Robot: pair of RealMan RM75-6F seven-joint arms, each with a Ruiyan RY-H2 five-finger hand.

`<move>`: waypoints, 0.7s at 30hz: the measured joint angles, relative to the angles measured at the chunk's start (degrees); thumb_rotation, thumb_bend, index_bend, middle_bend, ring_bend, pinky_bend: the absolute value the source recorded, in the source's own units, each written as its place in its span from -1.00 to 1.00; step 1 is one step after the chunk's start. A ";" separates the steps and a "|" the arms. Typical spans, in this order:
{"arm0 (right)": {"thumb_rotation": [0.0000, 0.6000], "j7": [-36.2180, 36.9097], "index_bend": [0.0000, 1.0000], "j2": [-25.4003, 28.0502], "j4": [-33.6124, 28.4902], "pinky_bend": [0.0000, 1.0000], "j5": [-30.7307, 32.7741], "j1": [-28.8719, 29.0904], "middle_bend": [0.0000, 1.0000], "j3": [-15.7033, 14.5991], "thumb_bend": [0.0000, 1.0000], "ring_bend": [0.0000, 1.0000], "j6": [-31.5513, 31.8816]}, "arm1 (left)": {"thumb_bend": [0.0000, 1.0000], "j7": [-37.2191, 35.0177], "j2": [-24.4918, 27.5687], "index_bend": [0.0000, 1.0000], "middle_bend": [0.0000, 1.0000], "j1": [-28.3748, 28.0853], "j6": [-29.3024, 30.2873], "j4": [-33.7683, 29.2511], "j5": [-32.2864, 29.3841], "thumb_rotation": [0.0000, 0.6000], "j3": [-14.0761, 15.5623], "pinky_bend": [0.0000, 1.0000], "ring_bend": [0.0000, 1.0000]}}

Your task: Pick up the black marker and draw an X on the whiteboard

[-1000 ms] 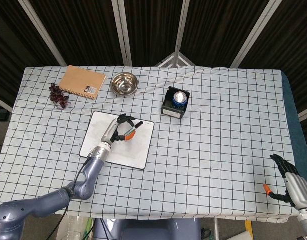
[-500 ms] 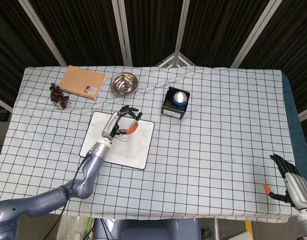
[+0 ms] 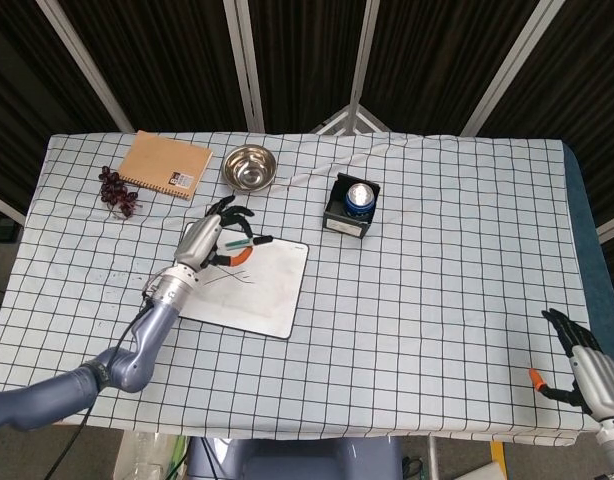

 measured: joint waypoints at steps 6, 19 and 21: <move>1.00 -0.48 -1.00 0.10 -0.29 -1.00 -0.14 -0.06 -1.00 -0.12 -0.30 -1.00 0.08 | -0.12 14.33 4.12 0.38 -0.60 2.97 1.75 0.49 -1.21 1.00 5.40 -1.00 -1.00; 1.00 -1.61 -1.00 0.08 -0.76 -1.00 0.14 -0.22 -1.00 -0.13 -0.30 -1.00 0.36 | -0.40 27.75 7.84 -0.02 -0.90 7.67 4.13 3.07 -5.42 1.00 11.85 -1.00 -1.00; 1.00 -1.69 -1.00 0.09 -0.81 -1.00 0.17 -0.25 -1.00 -0.13 -0.30 -1.00 0.39 | -0.46 28.45 7.90 -0.16 -0.97 8.04 4.29 3.02 -6.05 1.00 12.00 -1.00 -1.00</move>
